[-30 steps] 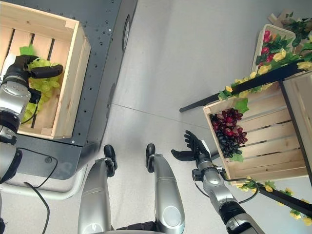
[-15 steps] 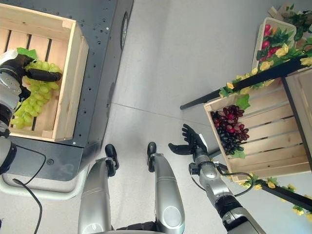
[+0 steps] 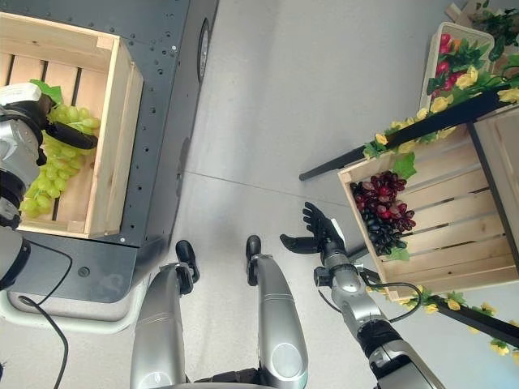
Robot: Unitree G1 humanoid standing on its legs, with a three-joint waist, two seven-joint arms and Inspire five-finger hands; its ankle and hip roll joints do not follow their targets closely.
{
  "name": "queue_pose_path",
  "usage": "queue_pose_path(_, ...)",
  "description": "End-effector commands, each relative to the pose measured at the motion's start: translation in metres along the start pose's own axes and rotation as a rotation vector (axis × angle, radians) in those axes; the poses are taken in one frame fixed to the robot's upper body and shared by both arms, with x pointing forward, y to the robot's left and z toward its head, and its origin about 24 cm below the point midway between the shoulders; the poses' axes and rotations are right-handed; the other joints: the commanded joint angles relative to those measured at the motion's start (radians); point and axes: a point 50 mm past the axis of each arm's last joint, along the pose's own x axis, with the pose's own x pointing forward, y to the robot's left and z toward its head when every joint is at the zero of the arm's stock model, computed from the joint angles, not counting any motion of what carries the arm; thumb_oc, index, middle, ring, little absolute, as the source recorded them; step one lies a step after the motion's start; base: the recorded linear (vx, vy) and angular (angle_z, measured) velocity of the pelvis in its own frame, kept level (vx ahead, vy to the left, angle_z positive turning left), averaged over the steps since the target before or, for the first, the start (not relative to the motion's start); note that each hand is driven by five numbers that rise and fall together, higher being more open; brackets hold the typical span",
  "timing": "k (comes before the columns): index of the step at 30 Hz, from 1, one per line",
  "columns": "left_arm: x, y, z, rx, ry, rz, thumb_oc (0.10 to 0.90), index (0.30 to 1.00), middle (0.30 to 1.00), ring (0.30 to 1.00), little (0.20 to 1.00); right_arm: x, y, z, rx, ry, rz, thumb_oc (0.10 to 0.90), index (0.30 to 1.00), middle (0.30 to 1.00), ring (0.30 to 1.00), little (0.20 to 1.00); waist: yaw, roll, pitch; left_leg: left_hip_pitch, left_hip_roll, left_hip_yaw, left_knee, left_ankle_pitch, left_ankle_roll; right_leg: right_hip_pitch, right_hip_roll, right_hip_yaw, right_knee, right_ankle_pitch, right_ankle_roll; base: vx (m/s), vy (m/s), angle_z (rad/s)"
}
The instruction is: Pick up the fruits from the basket on one side to the basket on the other side
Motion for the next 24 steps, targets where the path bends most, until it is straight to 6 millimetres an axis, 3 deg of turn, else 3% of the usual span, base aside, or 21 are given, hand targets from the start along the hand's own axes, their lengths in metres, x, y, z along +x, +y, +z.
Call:
queue_pose_path(1, -0.007, -0.086, -0.030, 0.144, 0.077, -0.240, 0.800, 0.900, 0.900, 0.900, 0.900, -0.002, -0.023, 0.019, -0.026, -0.112, -0.073, 0.800, 0.900, 0.900, 0.900, 0.900, 0.024, 0.018, 0.000, 0.082, -0.051, 0.047, -0.074, -0.111, 0.014, 0.016, 0.030, -0.061, -0.069, 0.032, -0.034, -0.03, -0.024, -0.03)
queue_pose_path(2, -0.007, -0.090, -0.027, 0.153, 0.050, -0.237, 0.800, 0.900, 0.900, 0.900, 0.900, -0.002, -0.023, 0.019, -0.023, -0.114, -0.077, 0.800, 0.900, 0.900, 0.900, 0.900, 0.028, 0.016, 0.000, 0.082, -0.051, 0.045, -0.077, -0.110, 0.014, 0.016, 0.030, -0.063, -0.069, 0.032, -0.034, -0.03, -0.026, -0.04)
queue_pose_path(3, -0.008, -0.091, -0.026, 0.152, 0.039, -0.237, 0.714, 0.771, 0.771, 0.771, 0.771, -0.001, -0.023, 0.019, -0.021, -0.116, -0.081, 0.800, 0.900, 0.900, 0.900, 0.900, 0.029, 0.016, 0.000, 0.083, -0.051, 0.045, -0.079, -0.109, 0.014, 0.017, 0.030, -0.065, -0.071, 0.032, -0.034, 0.00, 0.000, 0.00)
queue_pose_path(4, -0.008, -0.093, -0.024, 0.146, 0.021, -0.228, 0.400, 0.300, 0.300, 0.300, 0.300, -0.001, -0.023, 0.019, -0.015, -0.117, -0.088, 0.800, 0.900, 0.900, 0.900, 0.900, 0.032, 0.014, 0.000, 0.084, -0.050, 0.043, -0.083, -0.108, 0.014, 0.018, 0.031, -0.067, -0.072, 0.033, -0.034, 0.00, 0.000, 0.00)
queue_pose_path(11, -0.009, -0.092, -0.019, 0.150, -0.053, -0.081, 0.400, 0.300, 0.300, 0.300, 0.300, -0.003, -0.023, 0.018, 0.002, -0.128, -0.107, 0.800, 0.900, 0.900, 0.900, 0.900, 0.043, 0.000, 0.000, 0.089, -0.049, 0.035, -0.094, -0.104, 0.015, 0.026, 0.036, -0.076, -0.082, 0.038, -0.031, 0.00, -0.004, 0.00)
queue_pose_path(19, -0.011, -0.068, -0.009, 0.147, -0.168, 0.223, 0.400, 0.300, 0.300, 0.300, 0.300, -0.006, -0.024, 0.015, 0.036, -0.140, -0.125, 0.800, 0.900, 0.900, 0.900, 0.900, 0.060, -0.007, 0.000, 0.086, -0.051, 0.021, -0.096, -0.102, 0.012, 0.035, 0.038, -0.085, -0.091, 0.042, -0.032, -0.01, -0.029, 0.04)
queue_pose_path(24, -0.013, -0.073, -0.007, 0.132, -0.198, 0.230, 0.400, 0.300, 0.300, 0.300, 0.300, -0.007, -0.026, 0.012, 0.045, -0.137, -0.142, 0.800, 0.900, 0.900, 0.900, 0.900, 0.067, 0.000, 0.000, 0.091, -0.056, 0.016, -0.100, -0.101, 0.011, 0.039, 0.036, -0.087, -0.092, 0.042, -0.033, 0.00, -0.010, 0.04)
